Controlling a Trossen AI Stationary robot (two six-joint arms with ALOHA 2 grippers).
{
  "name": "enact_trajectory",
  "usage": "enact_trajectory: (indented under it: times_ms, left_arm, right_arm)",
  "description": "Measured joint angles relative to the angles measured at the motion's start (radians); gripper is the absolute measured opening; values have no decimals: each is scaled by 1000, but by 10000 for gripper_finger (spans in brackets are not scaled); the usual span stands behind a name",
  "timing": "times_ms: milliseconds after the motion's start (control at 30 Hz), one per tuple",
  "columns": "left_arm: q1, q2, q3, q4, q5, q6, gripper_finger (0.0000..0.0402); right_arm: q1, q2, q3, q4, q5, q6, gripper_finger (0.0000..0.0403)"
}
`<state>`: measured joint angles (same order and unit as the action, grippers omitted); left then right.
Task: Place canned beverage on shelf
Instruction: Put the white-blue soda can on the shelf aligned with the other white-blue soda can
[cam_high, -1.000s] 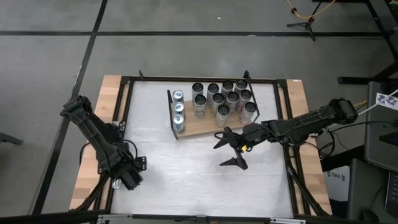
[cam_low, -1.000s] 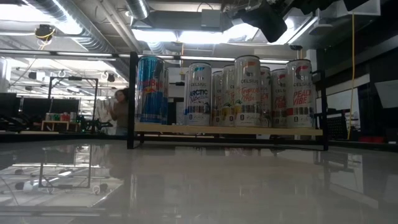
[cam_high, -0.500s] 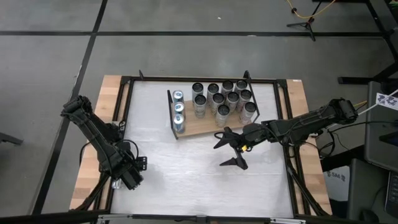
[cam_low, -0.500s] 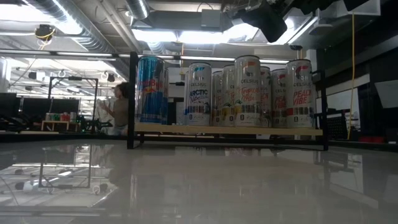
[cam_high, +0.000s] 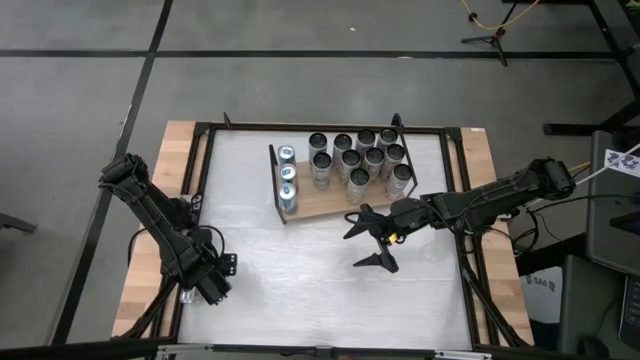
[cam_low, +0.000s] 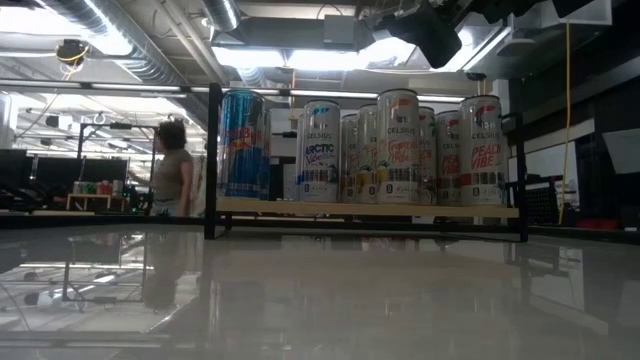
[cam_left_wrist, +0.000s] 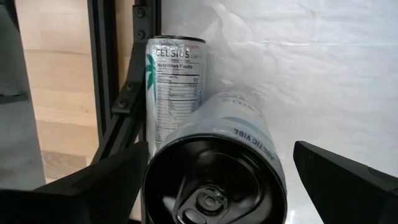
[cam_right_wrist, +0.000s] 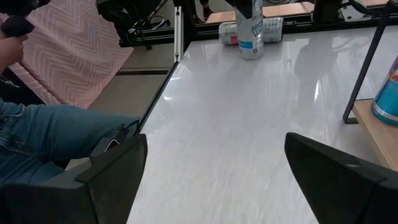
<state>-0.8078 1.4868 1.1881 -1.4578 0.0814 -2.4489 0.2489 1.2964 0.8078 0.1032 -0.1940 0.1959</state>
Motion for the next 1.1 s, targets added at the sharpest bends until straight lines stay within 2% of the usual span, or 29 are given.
enact_trajectory:
  times_ms: [633,800,1100]
  left_arm:
    - [4,0,0,2,6,85,388]
    - [5,0,0,8,7,80,359]
    - [4,-1,1,22,-1,109,276]
  right_arm:
    - [0,0,0,0,0,0,376]
    - [0,0,0,0,0,0,376]
    - [0,0,0,0,0,0,376]
